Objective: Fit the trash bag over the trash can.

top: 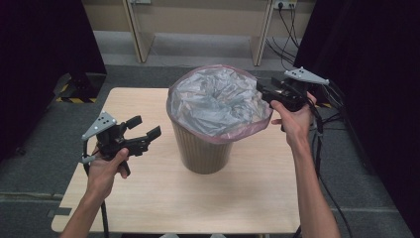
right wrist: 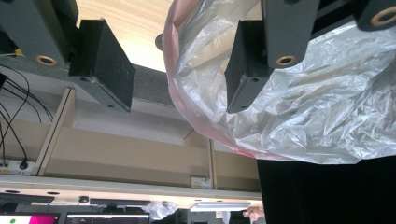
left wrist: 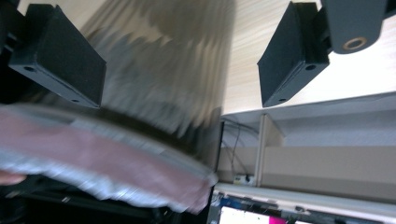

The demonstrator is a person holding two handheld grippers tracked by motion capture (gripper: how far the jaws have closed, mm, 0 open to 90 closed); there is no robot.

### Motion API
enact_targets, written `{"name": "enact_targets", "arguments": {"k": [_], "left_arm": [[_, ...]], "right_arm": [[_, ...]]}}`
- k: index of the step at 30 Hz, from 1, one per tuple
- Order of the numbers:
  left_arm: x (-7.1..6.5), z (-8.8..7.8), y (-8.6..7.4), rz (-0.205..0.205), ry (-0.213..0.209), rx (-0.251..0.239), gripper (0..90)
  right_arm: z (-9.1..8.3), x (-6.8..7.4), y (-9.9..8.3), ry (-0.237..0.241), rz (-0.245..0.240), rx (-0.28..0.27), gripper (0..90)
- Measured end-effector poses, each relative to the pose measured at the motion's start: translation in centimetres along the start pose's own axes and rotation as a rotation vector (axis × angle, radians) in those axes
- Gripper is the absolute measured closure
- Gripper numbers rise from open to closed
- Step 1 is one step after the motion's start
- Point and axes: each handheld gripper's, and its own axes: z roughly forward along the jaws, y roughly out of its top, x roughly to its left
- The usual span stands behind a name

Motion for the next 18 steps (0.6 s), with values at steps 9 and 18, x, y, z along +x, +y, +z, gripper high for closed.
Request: {"name": "enact_targets", "arguments": {"k": [9,18], "left_arm": [[-2.3,0.1,1.9,0.017,-0.040,-0.042,14.3],[-2.8,0.5,2.3,0.010,-0.052,-0.049,14.2]], "right_arm": [[0.7,-0.5,0.3,0.000,0.005,0.019,44.0],[0.1,-1.8,0.5,-0.027,0.041,0.010,38.9]]}}
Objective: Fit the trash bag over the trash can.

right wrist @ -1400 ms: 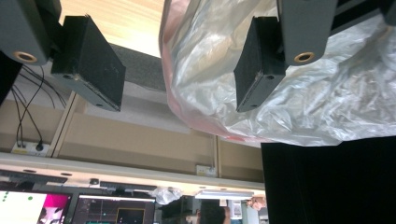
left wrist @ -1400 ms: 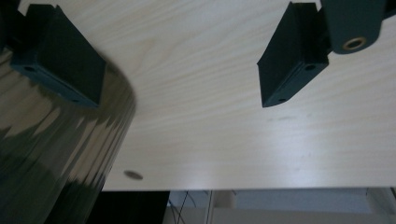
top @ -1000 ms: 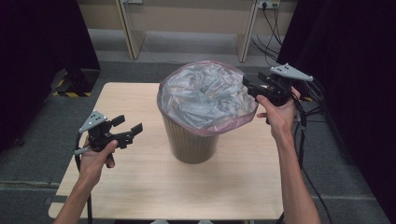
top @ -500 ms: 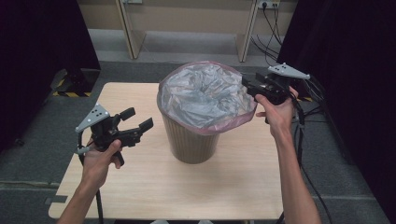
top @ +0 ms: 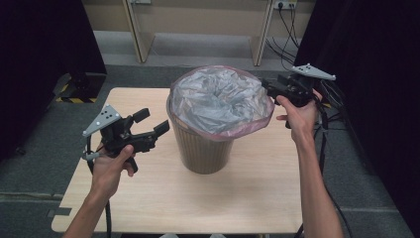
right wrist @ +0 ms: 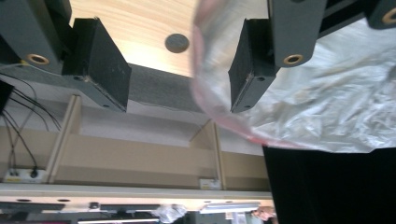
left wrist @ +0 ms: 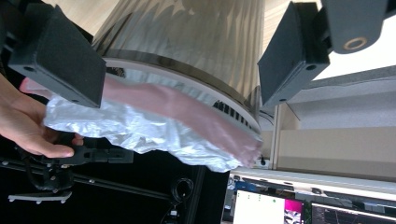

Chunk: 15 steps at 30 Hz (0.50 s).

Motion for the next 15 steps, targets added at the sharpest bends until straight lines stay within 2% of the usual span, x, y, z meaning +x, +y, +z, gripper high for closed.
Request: {"name": "enact_targets", "arguments": {"k": [4,7,9,12,15], "left_arm": [[-0.2,0.2,0.0,0.002,-0.004,0.001,14.2],[-0.2,0.4,0.0,-0.006,-0.002,0.002,14.2],[-0.2,0.5,0.0,-0.009,0.000,0.002,14.2],[-0.2,0.7,-0.1,-0.014,0.002,0.004,14.2],[-0.3,0.7,0.0,-0.023,0.003,0.000,14.2]], "right_arm": [[0.1,-0.8,-0.2,-0.013,0.018,0.015,37.1],[0.6,-0.7,-0.8,0.022,0.034,0.035,37.6],[1.0,-0.3,-1.1,0.035,0.023,0.055,39.9],[1.6,0.2,-1.5,0.088,0.046,0.056,42.8],[1.9,1.1,-1.6,0.122,0.040,0.054,43.8]]}}
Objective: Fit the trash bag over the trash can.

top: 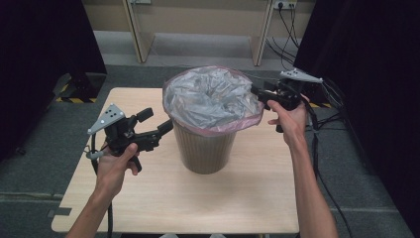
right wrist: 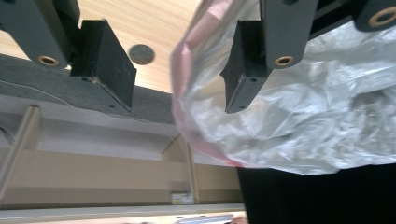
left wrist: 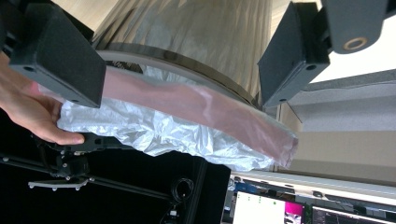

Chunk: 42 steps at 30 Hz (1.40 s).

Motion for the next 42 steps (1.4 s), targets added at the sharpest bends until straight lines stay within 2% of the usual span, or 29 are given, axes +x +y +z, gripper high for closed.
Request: {"name": "enact_targets", "arguments": {"k": [4,9,13,18,21,24,25,26,29,32,34,35,36,38,42], "left_arm": [[0.1,0.0,0.2,-0.021,0.004,-0.018,14.2],[0.8,0.4,0.3,-0.045,0.046,-0.020,14.4],[1.2,1.0,0.4,-0.067,0.062,-0.032,14.3],[1.1,1.3,0.8,-0.103,0.027,-0.068,14.2],[1.0,1.3,1.0,-0.094,0.032,-0.071,14.2],[1.0,1.7,0.7,-0.063,0.060,-0.030,14.8],[1.1,1.8,0.5,-0.065,0.063,-0.019,15.9],[1.1,1.9,0.2,-0.067,0.057,-0.012,19.7],[1.2,1.9,-0.5,-0.068,0.032,0.001,38.7],[1.0,1.7,-0.9,-0.043,0.025,0.004,55.2],[0.9,1.6,-0.9,-0.035,0.004,-0.006,66.8],[0.8,1.5,-1.0,-0.023,0.009,-0.012,71.1],[0.8,1.4,-1.0,-0.009,0.012,-0.018,74.9],[0.9,1.2,-1.0,-0.013,-0.009,-0.025,81.0],[0.9,0.8,-1.4,-0.006,-0.038,-0.028,84.2]], "right_arm": [[0.3,0.9,0.1,0.024,-0.017,-0.003,44.3],[0.4,1.0,0.1,0.031,-0.023,-0.010,44.2],[0.4,1.0,0.0,0.035,-0.031,-0.015,44.2],[0.5,1.2,-0.1,0.037,-0.042,-0.013,44.2],[0.5,1.1,-0.1,0.036,-0.046,-0.013,44.2],[0.5,1.1,-0.1,0.037,-0.043,-0.016,44.2],[0.5,1.1,-0.1,0.037,-0.043,-0.016,44.2],[0.5,1.1,-0.1,0.037,-0.043,-0.017,44.2],[0.4,1.0,-0.1,0.034,-0.043,-0.017,44.2],[0.4,0.8,-0.2,0.032,-0.041,-0.016,44.2],[0.4,0.7,-0.3,0.030,-0.043,-0.013,44.3],[0.4,0.7,-0.4,0.029,-0.044,-0.013,44.5],[0.4,0.7,-0.4,0.028,-0.044,-0.013,44.7],[0.3,0.7,-0.3,0.028,-0.041,-0.019,45.4],[0.2,0.5,-0.2,0.023,-0.030,-0.027,47.1]]}}
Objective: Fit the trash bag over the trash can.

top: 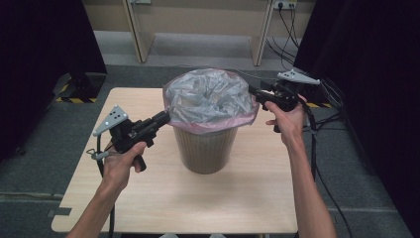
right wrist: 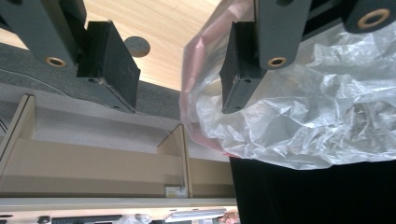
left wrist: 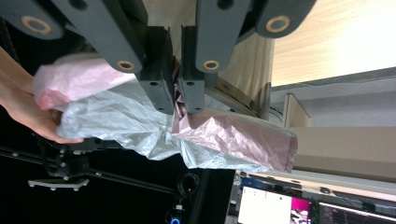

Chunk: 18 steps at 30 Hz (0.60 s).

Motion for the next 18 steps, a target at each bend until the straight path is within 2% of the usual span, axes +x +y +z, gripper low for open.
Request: {"name": "enact_targets", "arguments": {"k": [3,5,8,11,13,18], "left_arm": [[0.2,-0.4,-0.2,-0.024,-0.033,-0.002,85.9],[0.2,-0.7,-0.4,-0.021,-0.050,0.005,86.5],[0.6,-1.3,-0.8,0.000,-0.048,0.026,87.0],[1.5,-1.6,-1.5,-0.014,-0.035,0.050,87.2],[1.8,-1.6,-2.1,-0.021,-0.037,0.064,87.3],[1.7,-1.2,-2.3,0.002,-0.036,0.076,87.1]], "right_arm": [[0.0,-0.2,-0.1,-0.004,0.005,0.005,47.5],[0.0,-0.3,-0.1,0.013,0.020,0.003,47.3],[0.0,-0.3,-0.1,0.020,0.023,0.004,45.1],[0.0,-0.2,-0.1,0.030,0.030,0.010,41.8],[0.0,-0.1,-0.1,0.047,0.039,0.013,40.0],[0.2,0.1,0.0,0.106,0.077,-0.004,39.9]]}}
